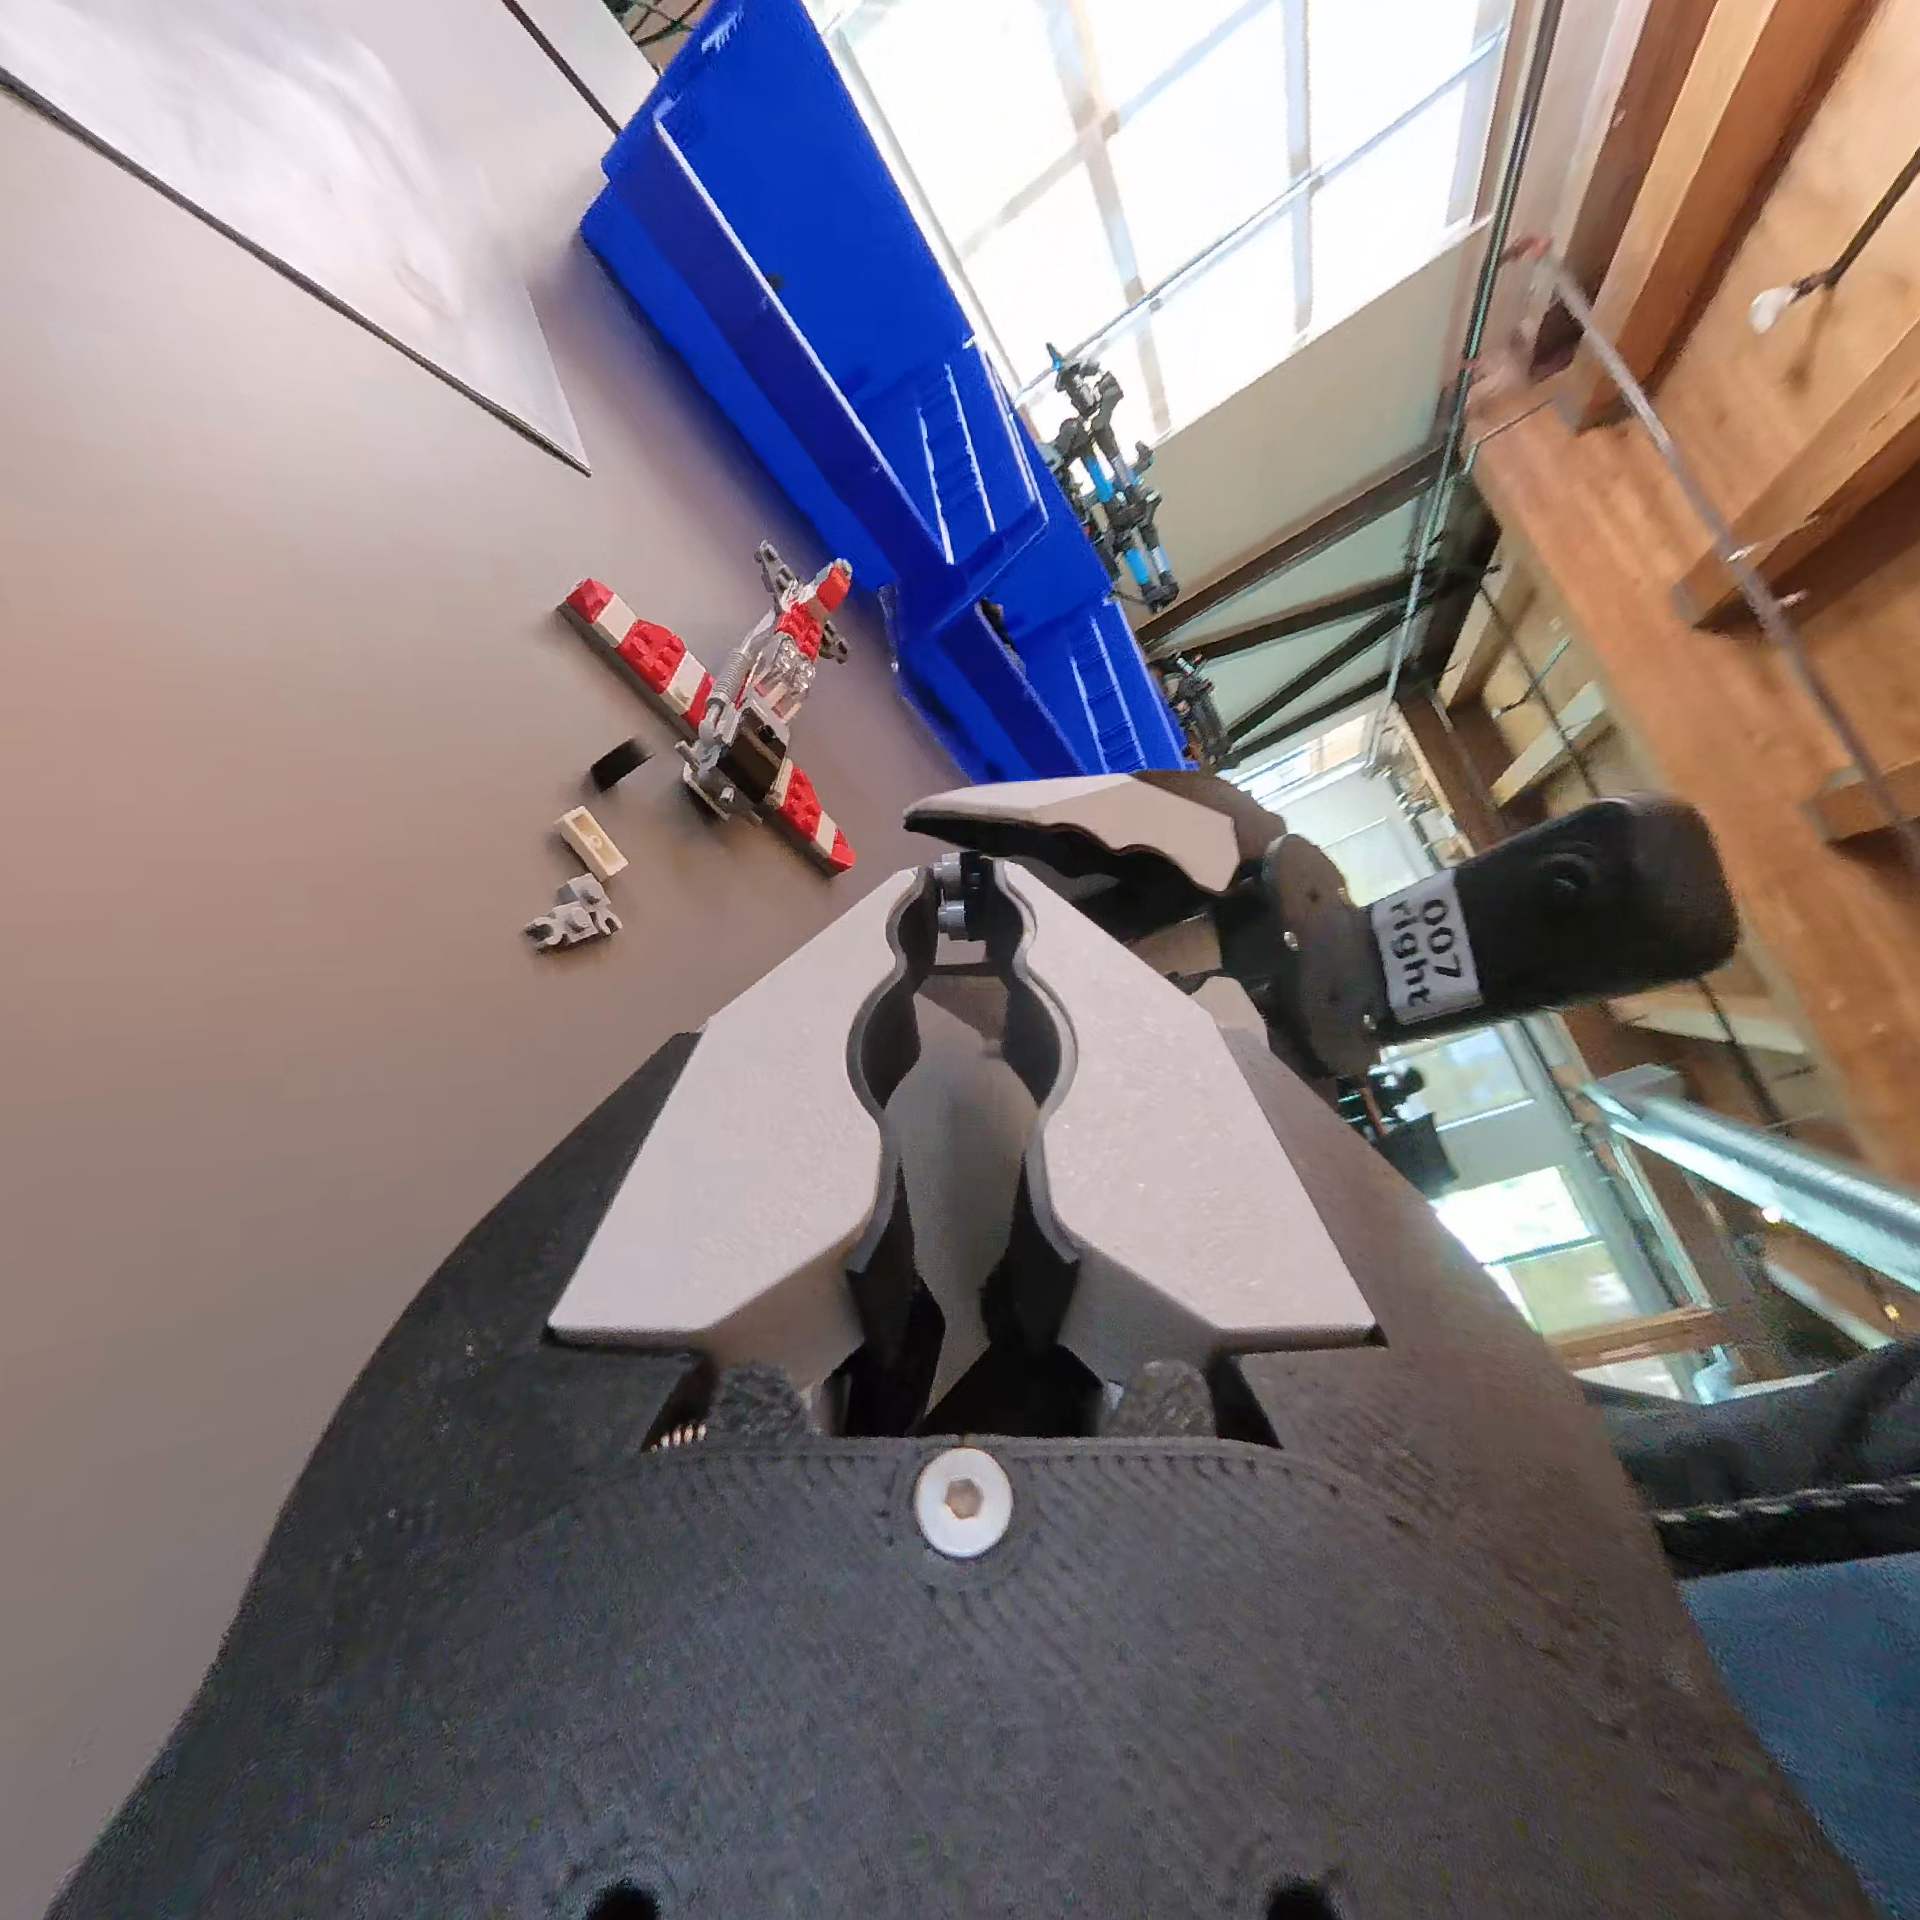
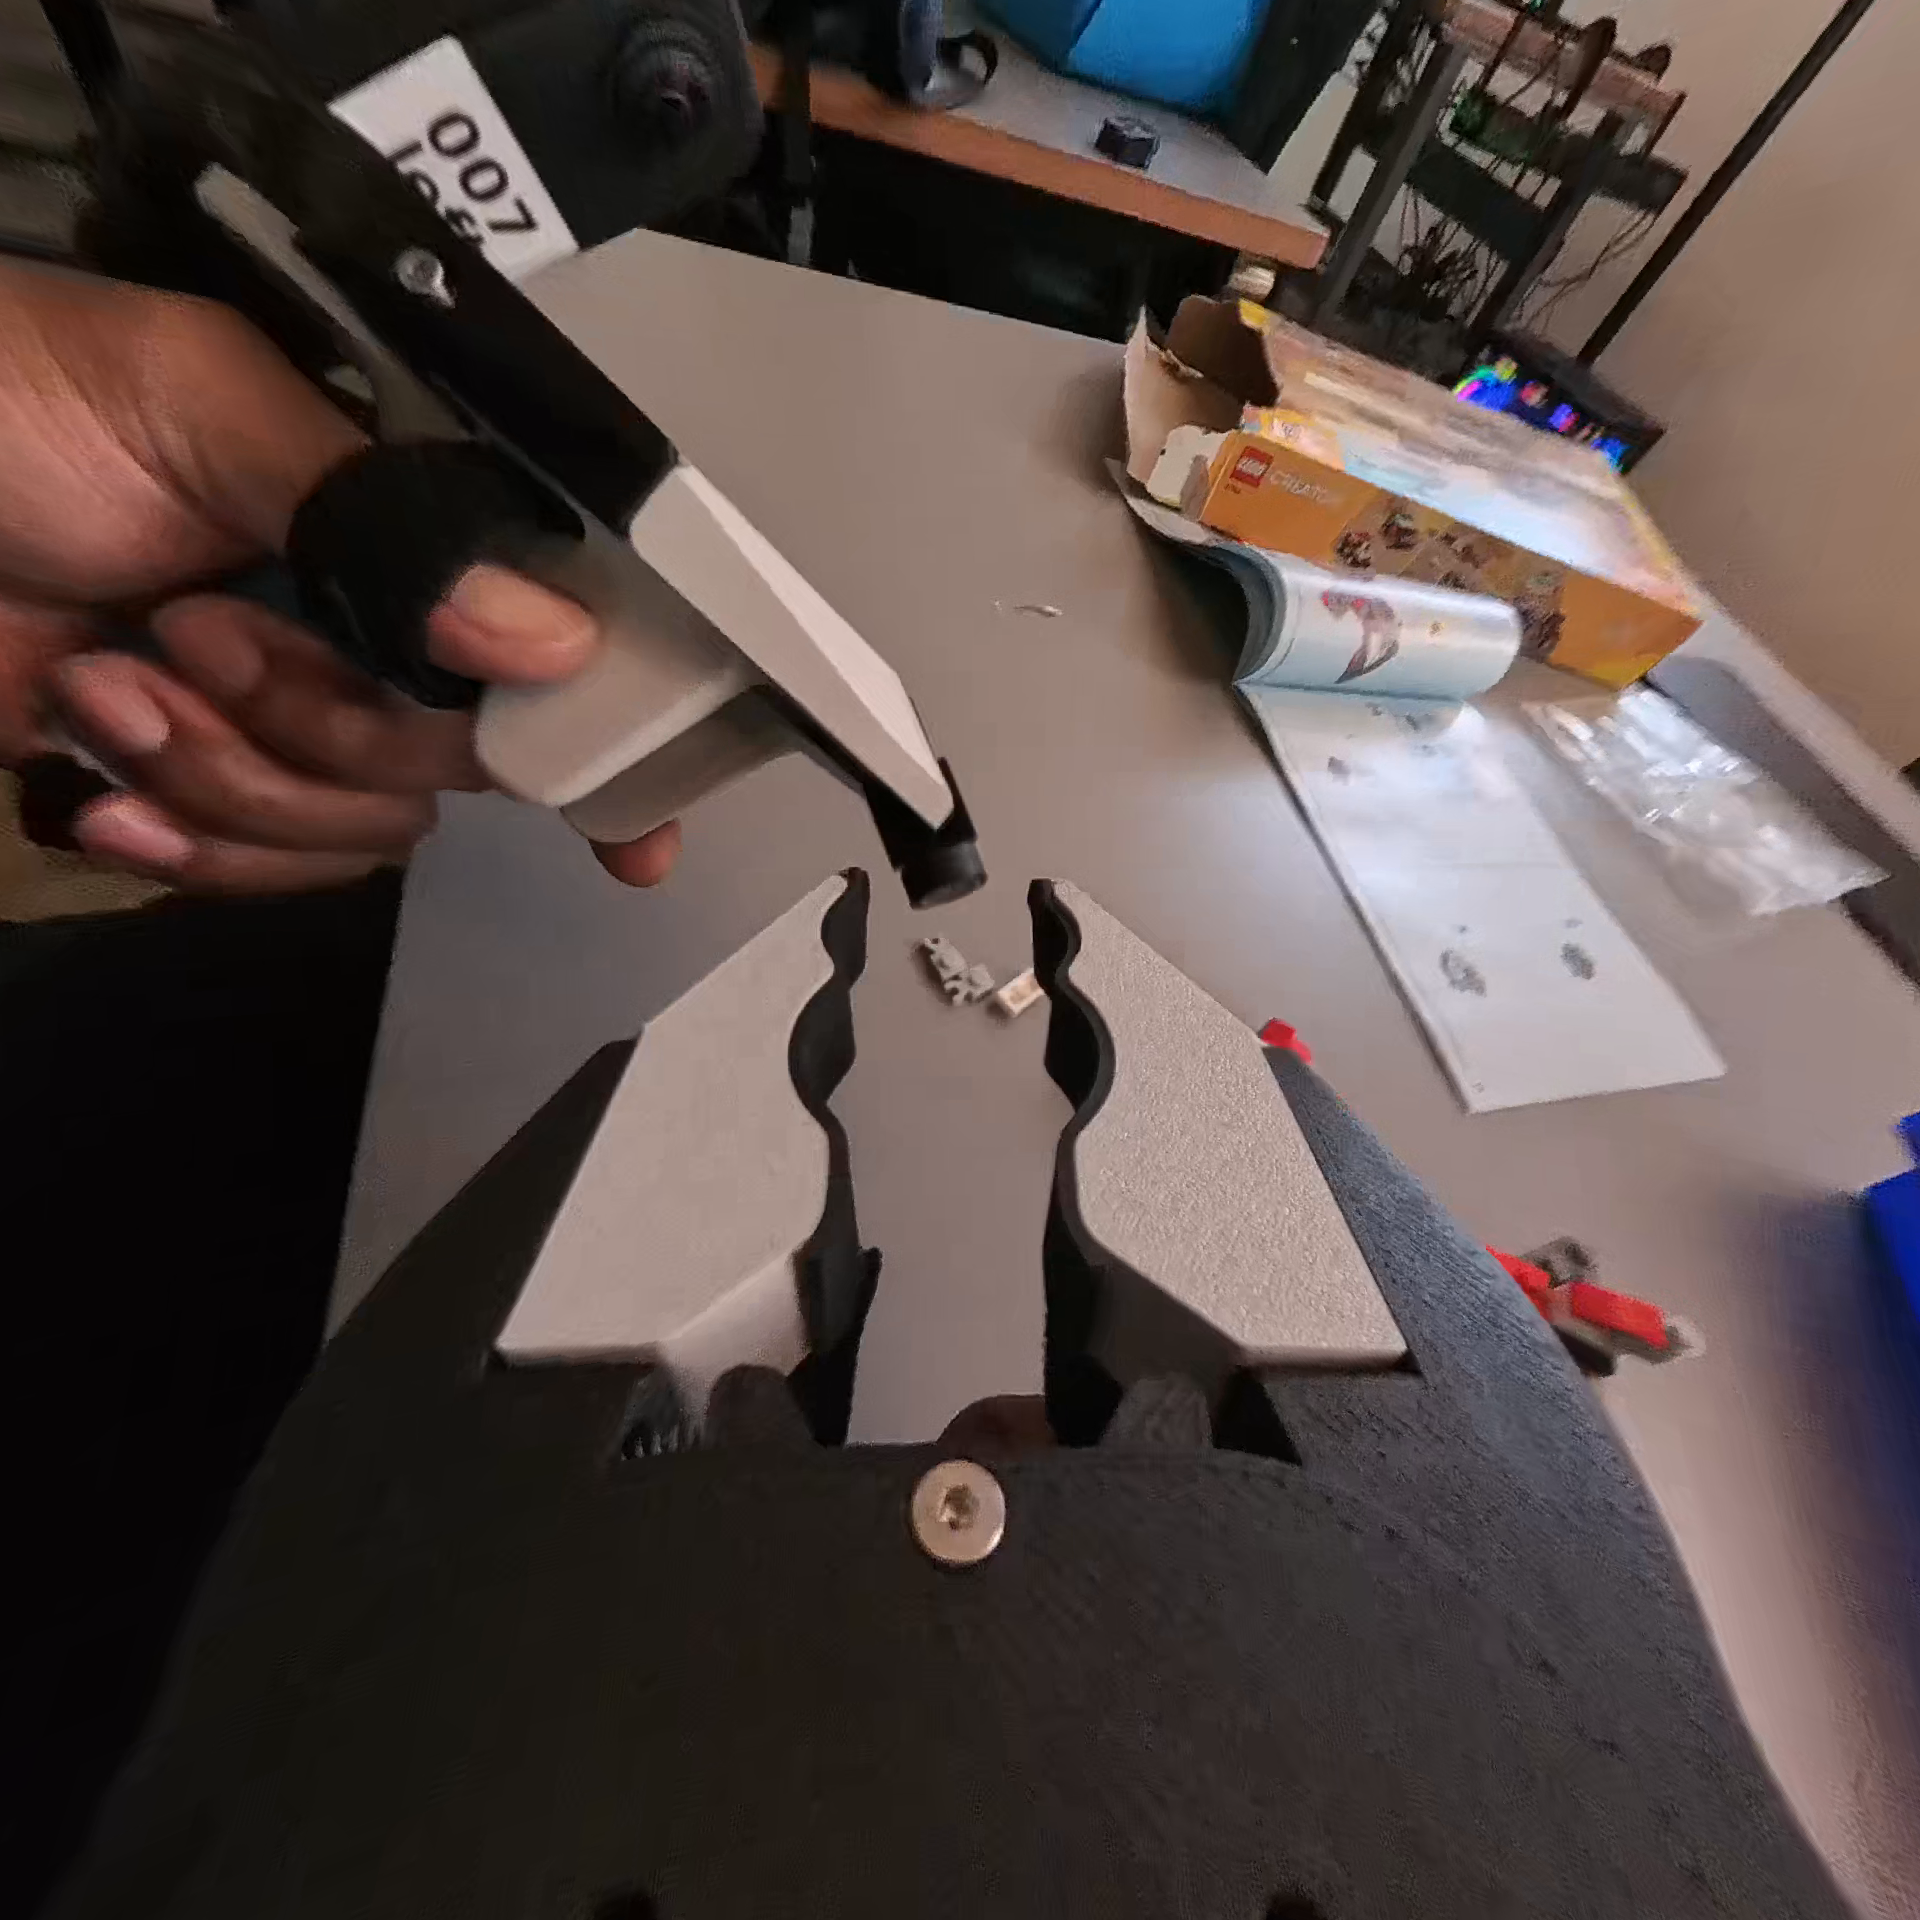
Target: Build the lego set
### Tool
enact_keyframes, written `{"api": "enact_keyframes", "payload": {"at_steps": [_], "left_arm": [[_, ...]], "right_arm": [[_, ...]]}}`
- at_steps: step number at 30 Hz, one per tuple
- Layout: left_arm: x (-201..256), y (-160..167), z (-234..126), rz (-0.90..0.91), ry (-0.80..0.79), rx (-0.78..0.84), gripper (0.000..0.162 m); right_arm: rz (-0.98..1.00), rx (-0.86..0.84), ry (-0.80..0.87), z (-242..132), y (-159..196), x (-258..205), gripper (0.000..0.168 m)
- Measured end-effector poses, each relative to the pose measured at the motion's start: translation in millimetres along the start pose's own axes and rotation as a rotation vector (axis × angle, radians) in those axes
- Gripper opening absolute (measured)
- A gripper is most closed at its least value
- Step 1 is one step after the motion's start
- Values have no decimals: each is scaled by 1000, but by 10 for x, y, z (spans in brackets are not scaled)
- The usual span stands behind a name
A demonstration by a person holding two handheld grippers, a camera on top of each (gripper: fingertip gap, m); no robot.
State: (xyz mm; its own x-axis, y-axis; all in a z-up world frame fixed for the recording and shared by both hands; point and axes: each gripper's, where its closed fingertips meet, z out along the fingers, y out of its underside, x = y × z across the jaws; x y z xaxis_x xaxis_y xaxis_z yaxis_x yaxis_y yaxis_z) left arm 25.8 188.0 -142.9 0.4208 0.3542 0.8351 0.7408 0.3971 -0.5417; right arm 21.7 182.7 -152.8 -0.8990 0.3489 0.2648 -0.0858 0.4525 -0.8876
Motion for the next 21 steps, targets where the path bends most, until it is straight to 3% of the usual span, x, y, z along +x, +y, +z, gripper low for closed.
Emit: {"api": "enact_keyframes", "payload": {"at_steps": [4,6,13,21], "left_arm": [[-31,38,20,4,-25,-10,10],[-47,40,20,-17,-22,-8,10],[-110,82,33,-132,6,-13,10],[-120,107,53,-90,-14,-31,10]], "right_arm": [[-127,-2,58,23,-46,6,30],[-196,-12,60,31,-31,-32,21],[-379,-46,87,39,52,-48,19],[-453,-39,86,12,94,-48,18]]}}
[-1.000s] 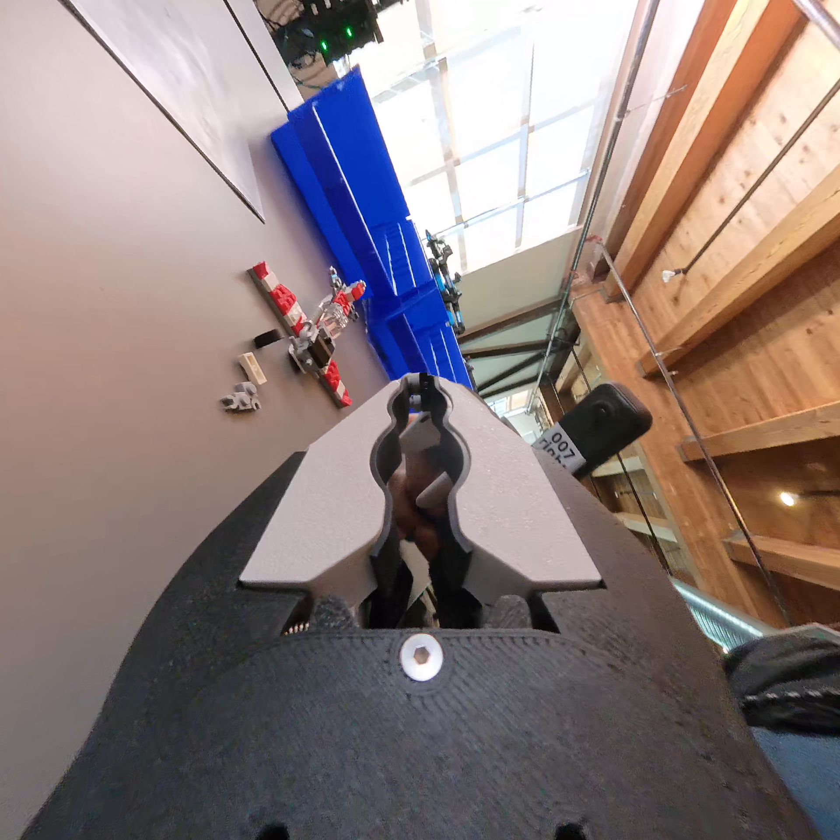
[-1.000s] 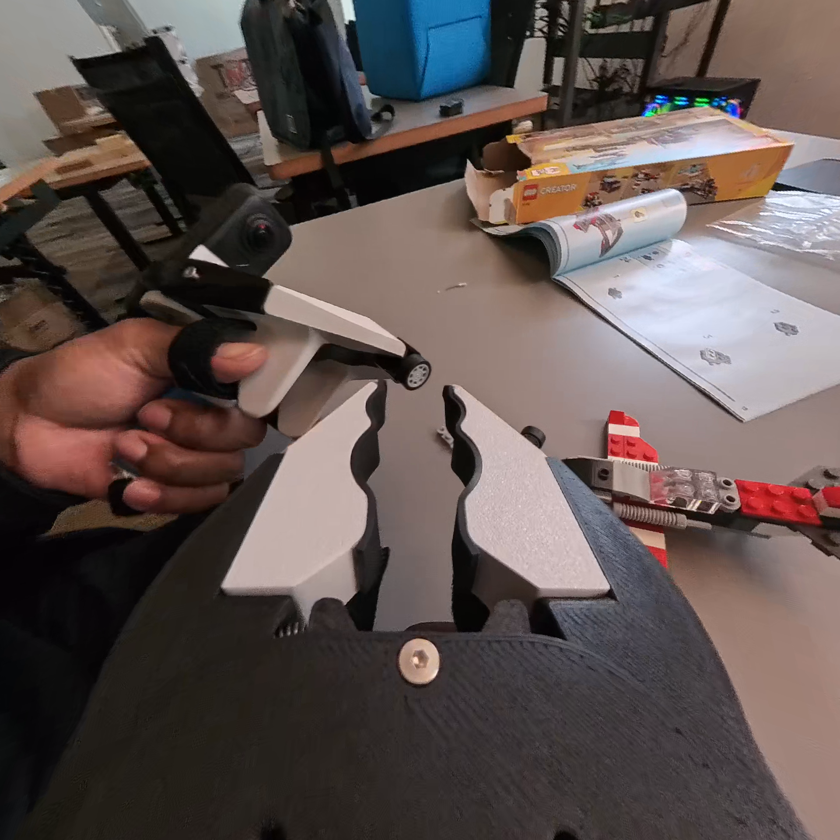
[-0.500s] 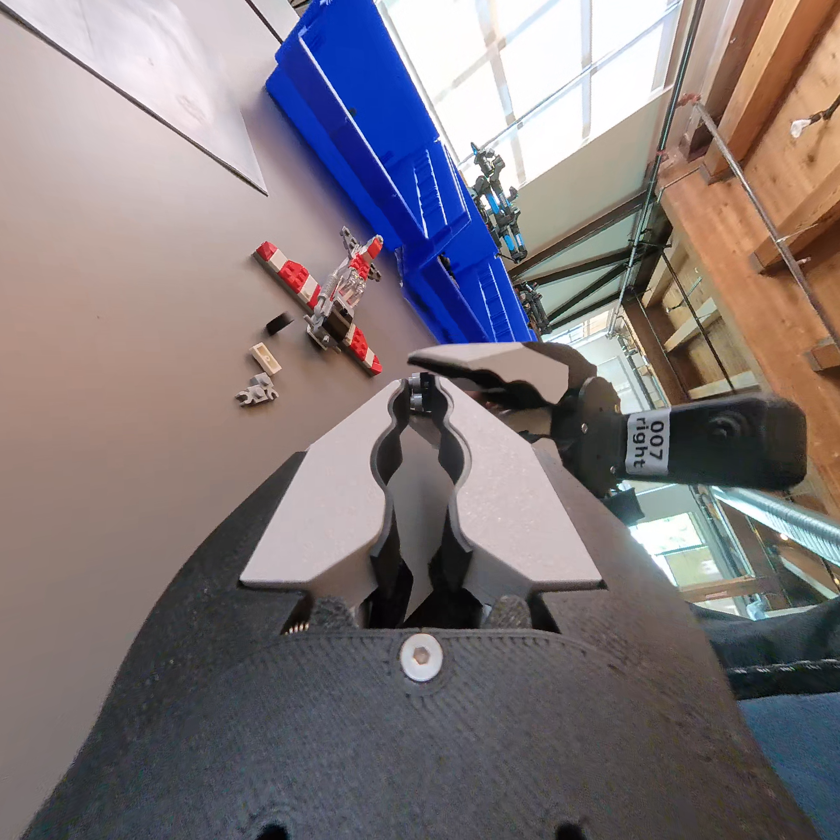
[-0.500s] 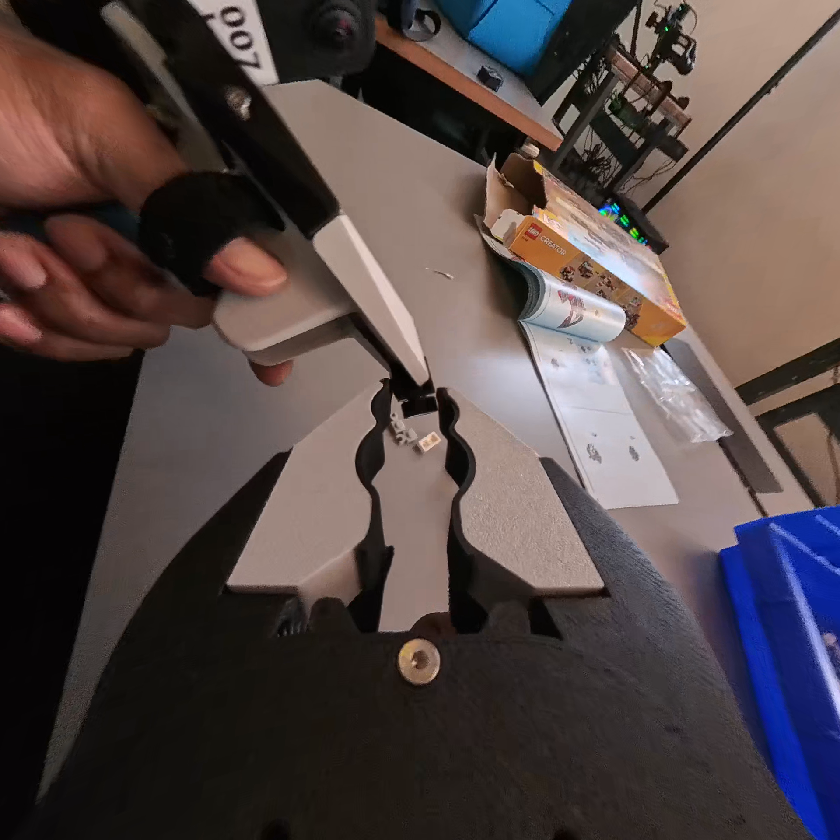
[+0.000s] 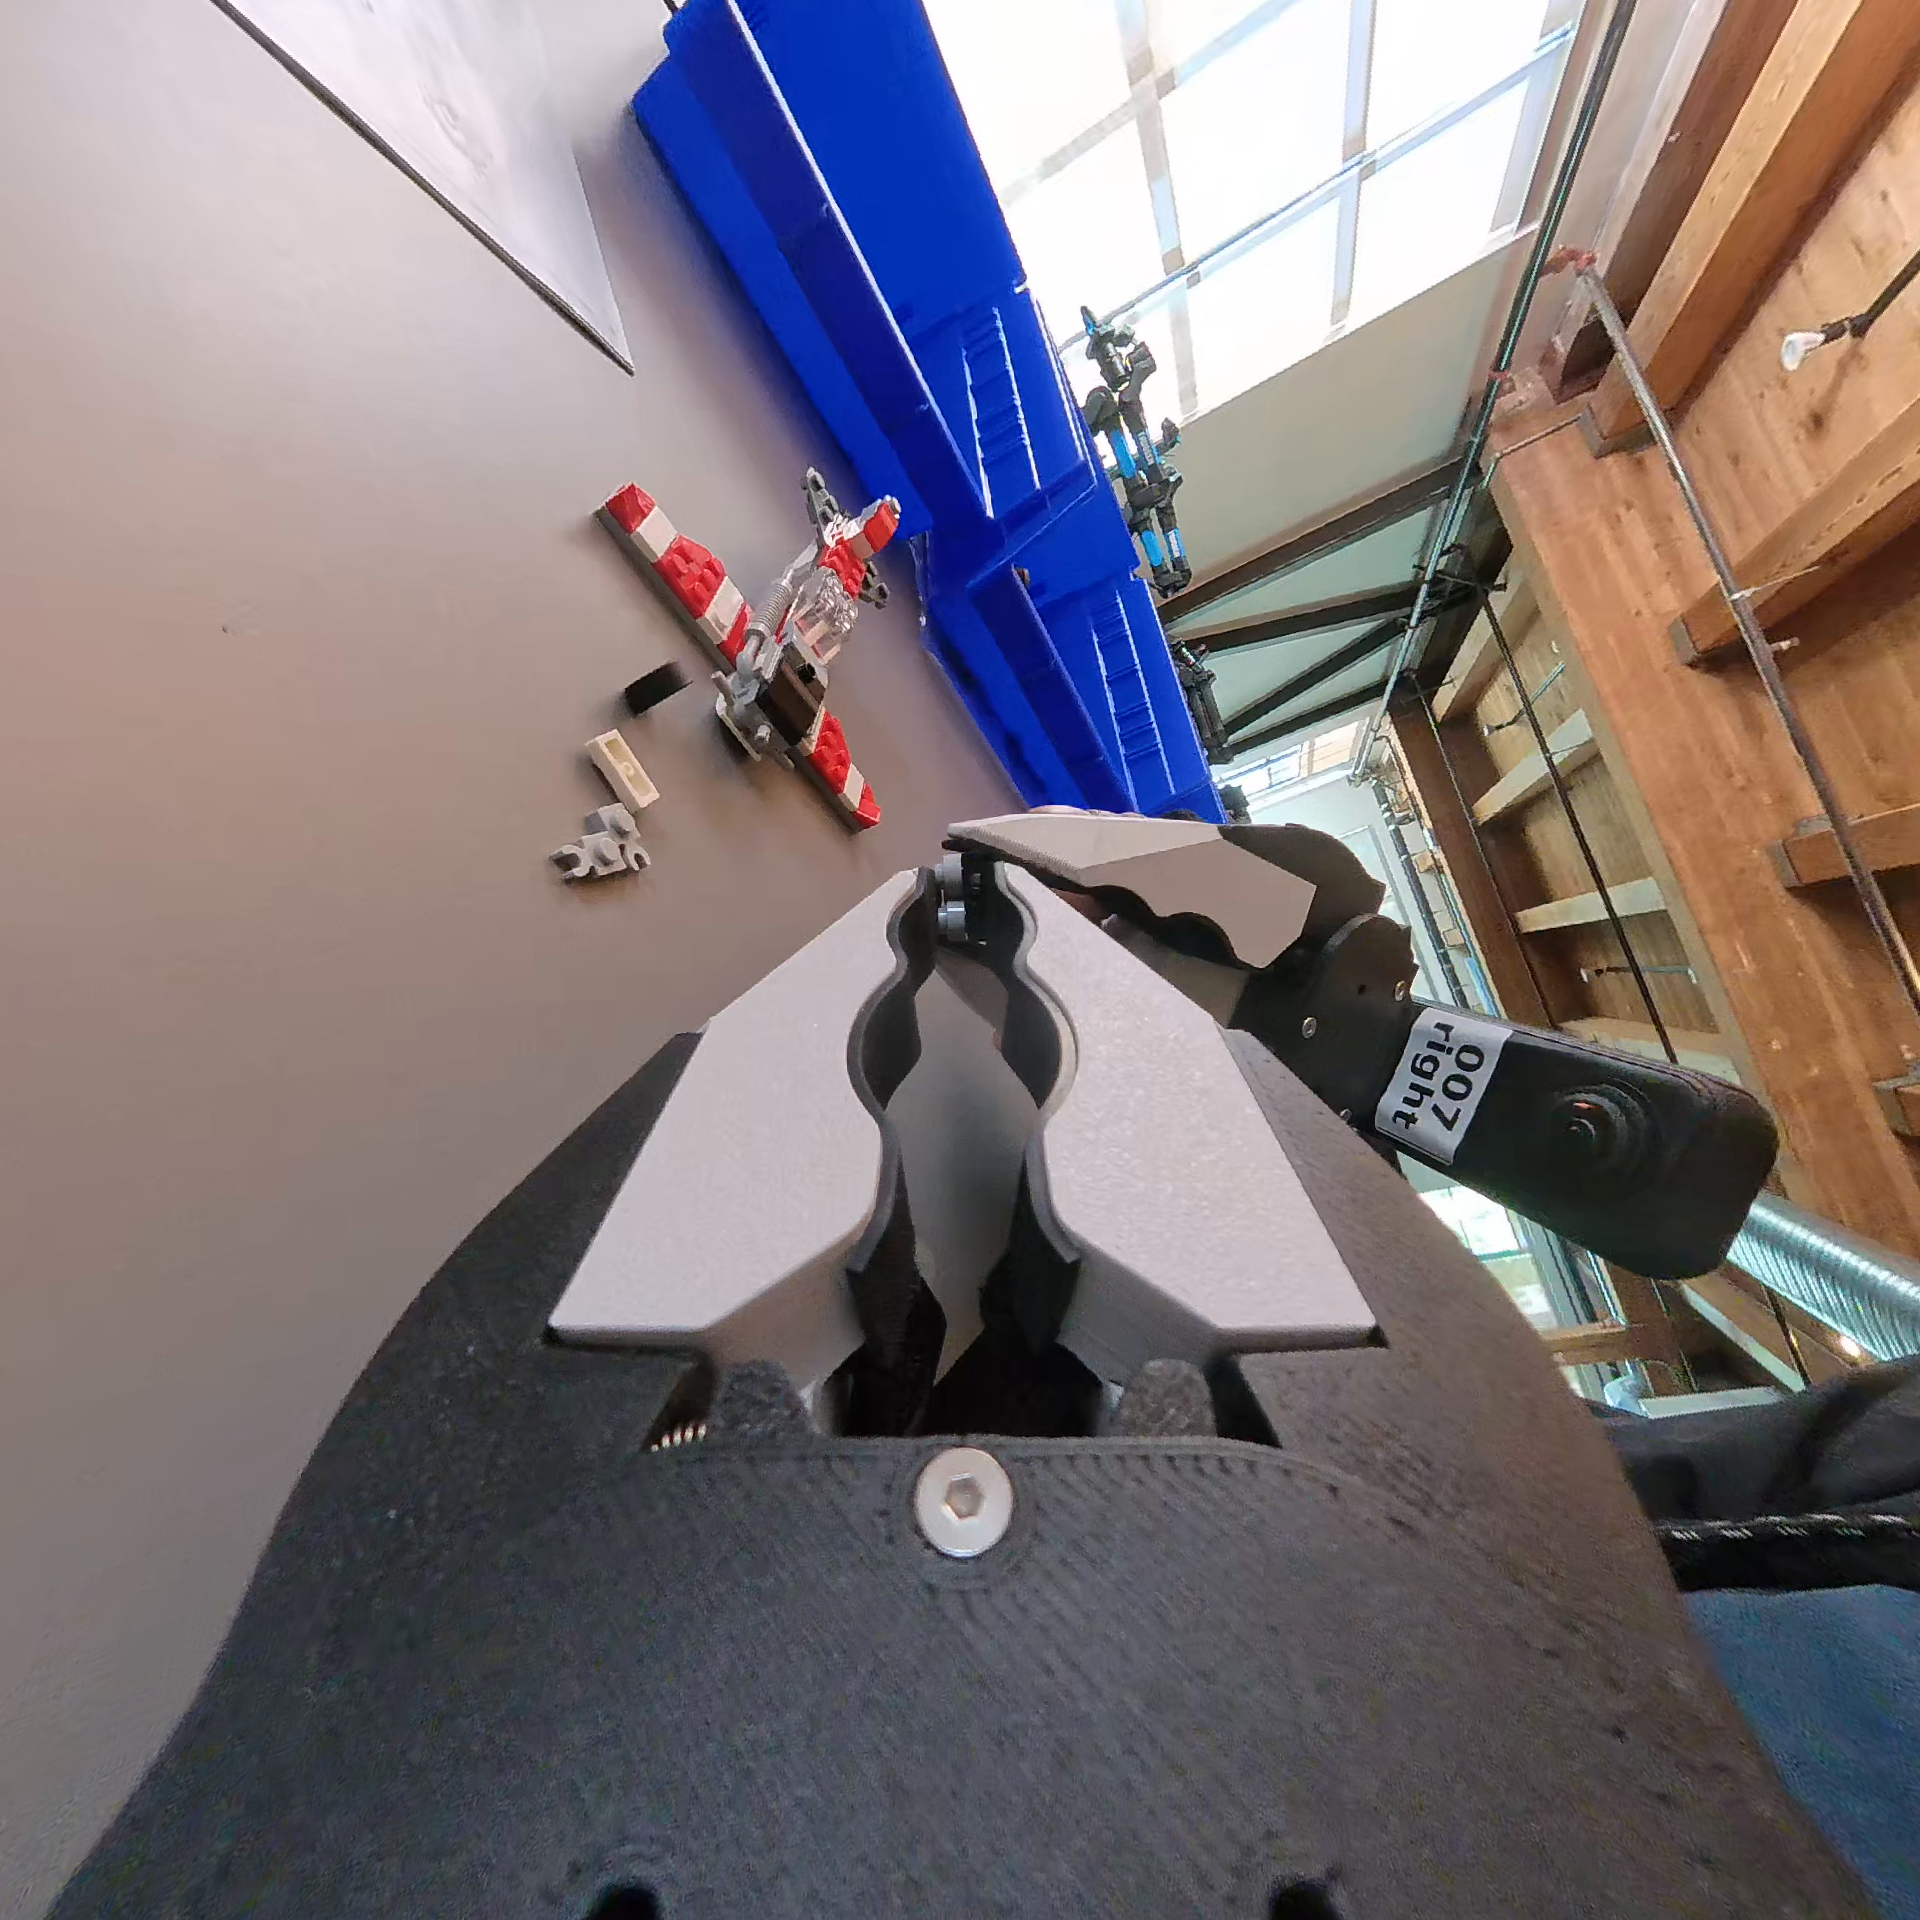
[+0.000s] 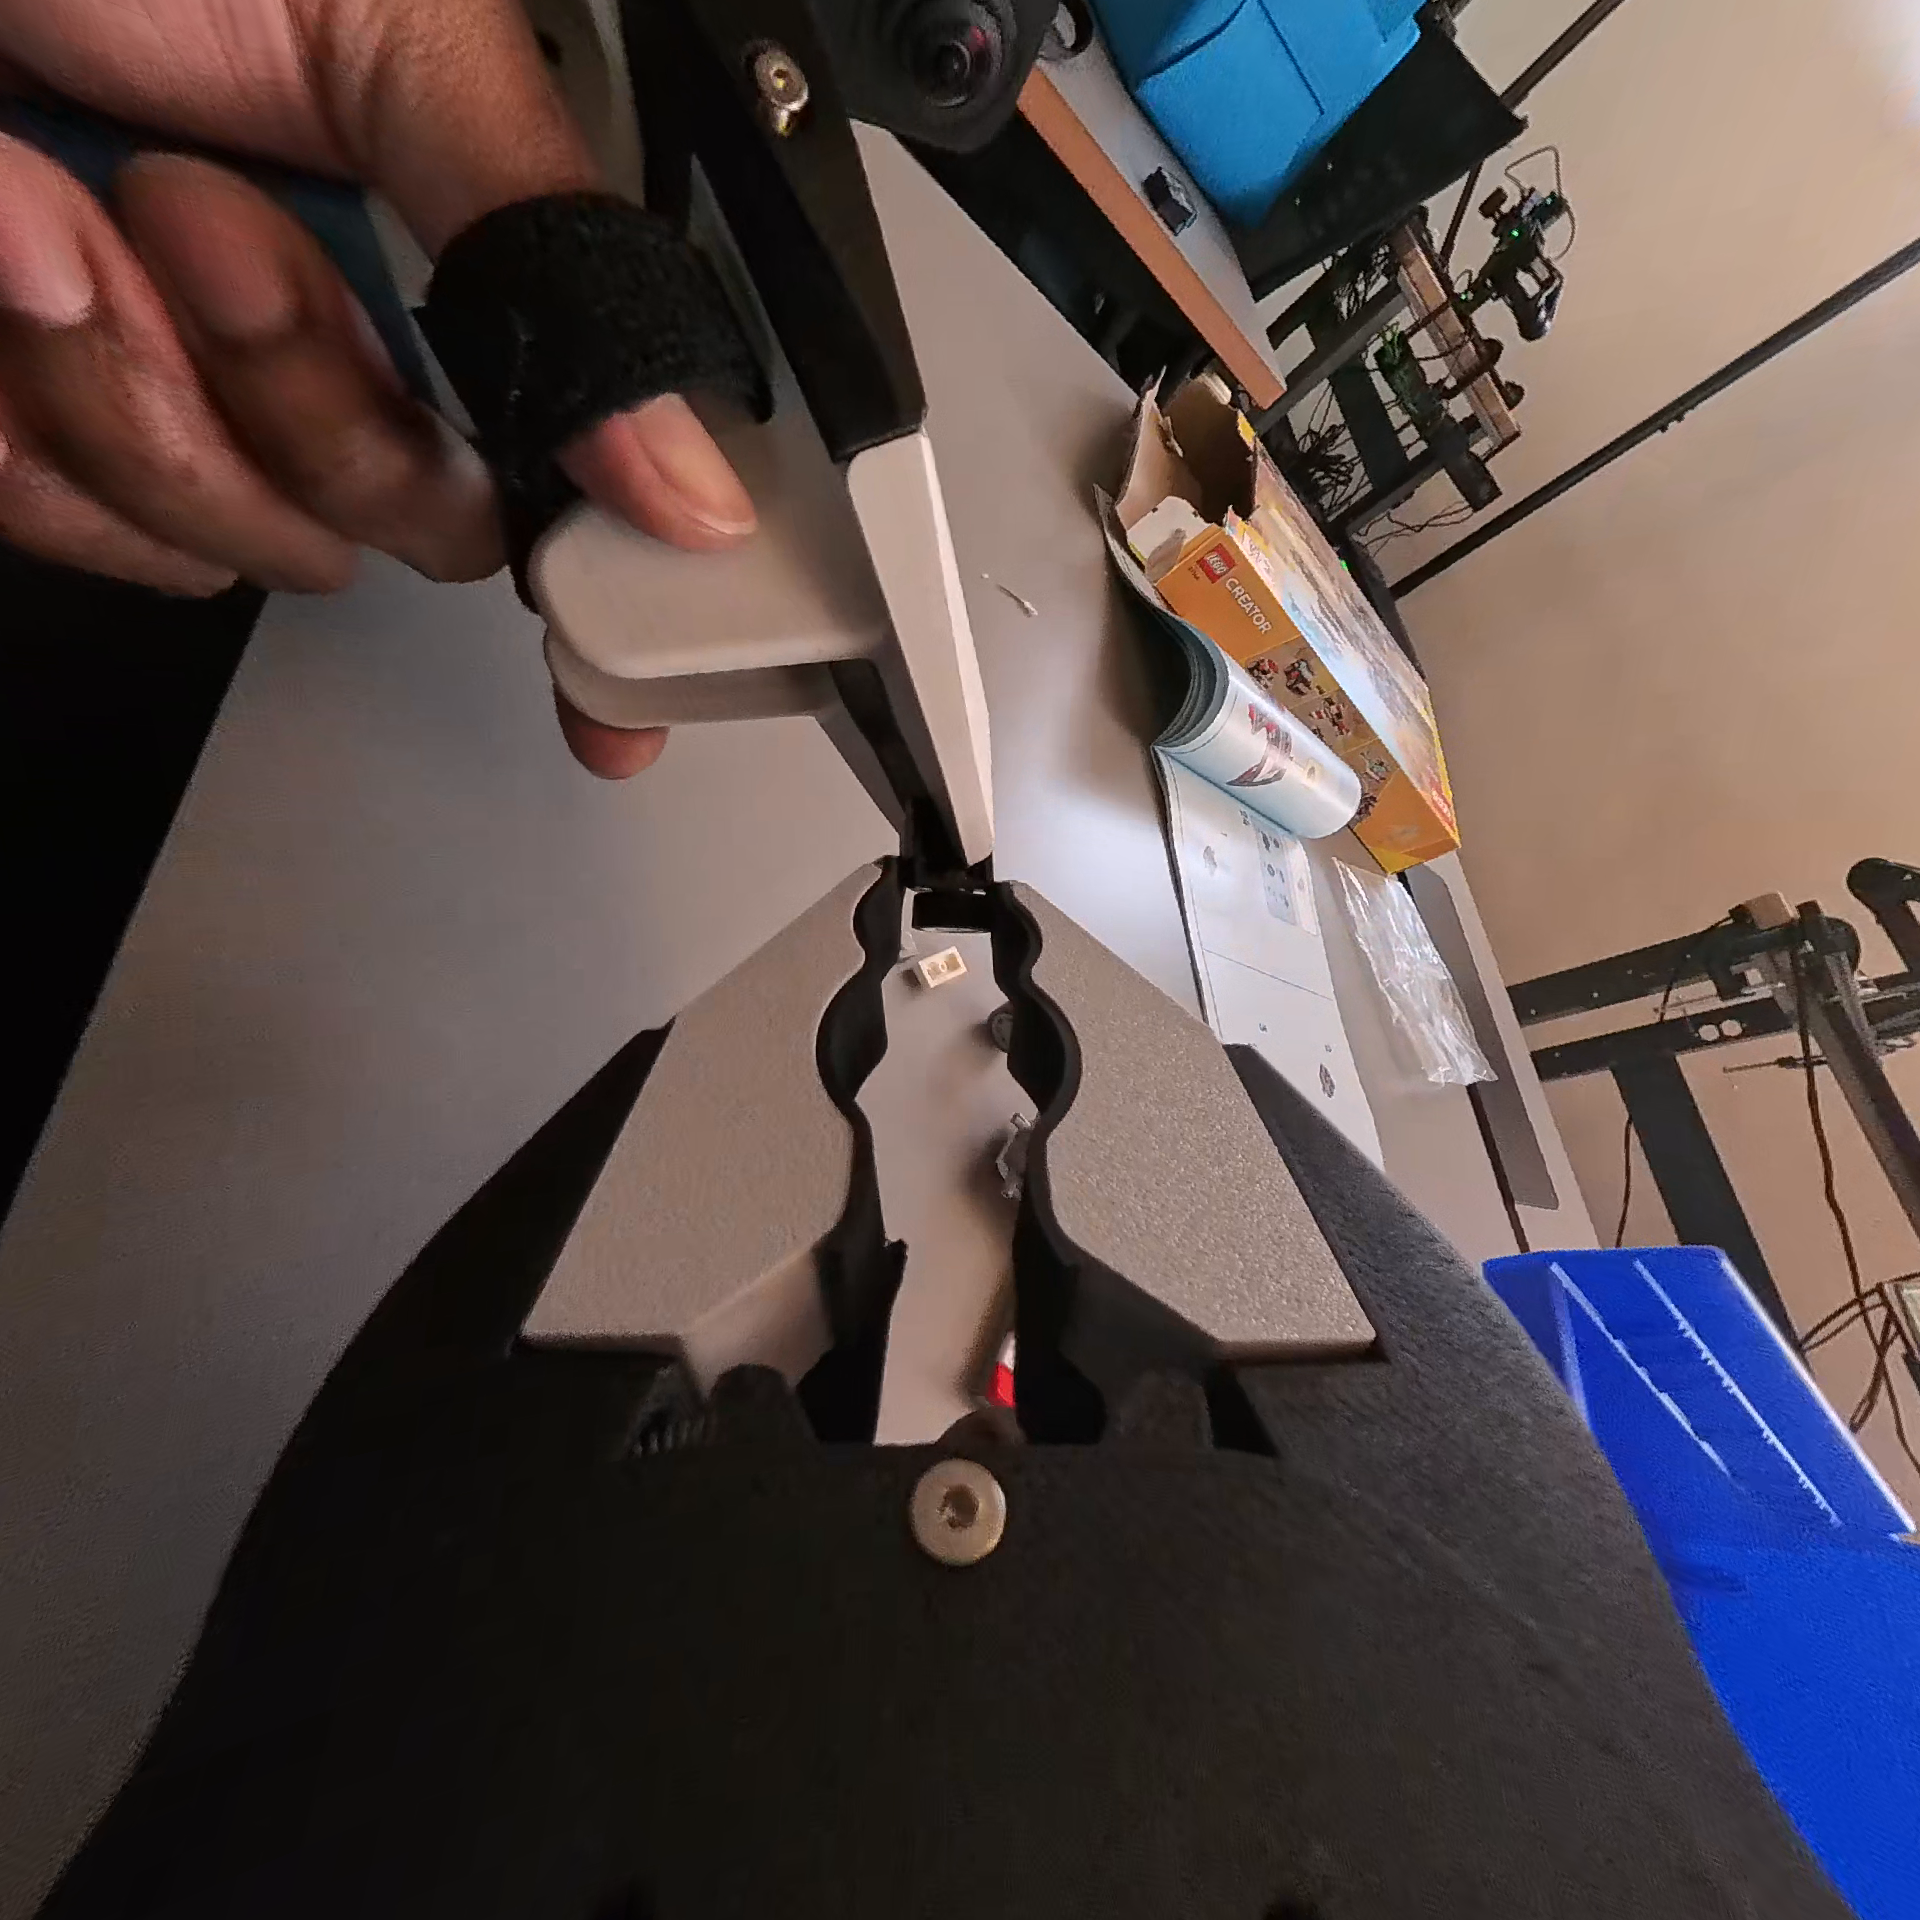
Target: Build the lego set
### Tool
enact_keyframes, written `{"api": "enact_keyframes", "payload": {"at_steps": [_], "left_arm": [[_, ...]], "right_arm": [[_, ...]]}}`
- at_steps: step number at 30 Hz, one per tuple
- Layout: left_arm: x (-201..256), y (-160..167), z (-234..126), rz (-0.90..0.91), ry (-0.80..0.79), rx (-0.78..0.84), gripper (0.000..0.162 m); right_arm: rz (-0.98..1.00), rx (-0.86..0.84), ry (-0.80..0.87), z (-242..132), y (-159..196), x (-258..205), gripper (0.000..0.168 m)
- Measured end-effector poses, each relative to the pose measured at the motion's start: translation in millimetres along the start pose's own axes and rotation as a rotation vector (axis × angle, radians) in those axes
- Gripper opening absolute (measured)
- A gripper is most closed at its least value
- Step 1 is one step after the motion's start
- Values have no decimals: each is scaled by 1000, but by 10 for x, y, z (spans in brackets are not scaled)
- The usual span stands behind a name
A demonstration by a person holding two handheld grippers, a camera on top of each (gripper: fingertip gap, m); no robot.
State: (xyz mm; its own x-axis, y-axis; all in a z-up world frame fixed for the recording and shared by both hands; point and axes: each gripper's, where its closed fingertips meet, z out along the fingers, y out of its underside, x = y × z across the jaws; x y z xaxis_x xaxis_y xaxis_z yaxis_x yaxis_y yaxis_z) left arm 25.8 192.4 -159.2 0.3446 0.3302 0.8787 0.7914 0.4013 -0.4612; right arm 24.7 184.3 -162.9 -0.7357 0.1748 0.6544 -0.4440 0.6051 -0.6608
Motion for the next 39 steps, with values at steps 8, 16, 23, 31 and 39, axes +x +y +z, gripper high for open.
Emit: {"api": "enact_keyframes", "payload": {"at_steps": [8,16,23,31,39], "left_arm": [[18,6,23,59,-24,9,10],[61,1,14,209,-30,-18,10],[109,7,16,303,-16,-45,10],[87,-6,-6,205,41,-43,10],[262,-210,-71,379,40,132,10]], "right_arm": [[0,-2,0,-53,52,20,16],[120,53,-41,-86,28,24,16],[175,90,-64,-130,11,39,15],[186,94,-48,-92,-5,31,16],[536,116,-112,-141,-95,108,26]]}}
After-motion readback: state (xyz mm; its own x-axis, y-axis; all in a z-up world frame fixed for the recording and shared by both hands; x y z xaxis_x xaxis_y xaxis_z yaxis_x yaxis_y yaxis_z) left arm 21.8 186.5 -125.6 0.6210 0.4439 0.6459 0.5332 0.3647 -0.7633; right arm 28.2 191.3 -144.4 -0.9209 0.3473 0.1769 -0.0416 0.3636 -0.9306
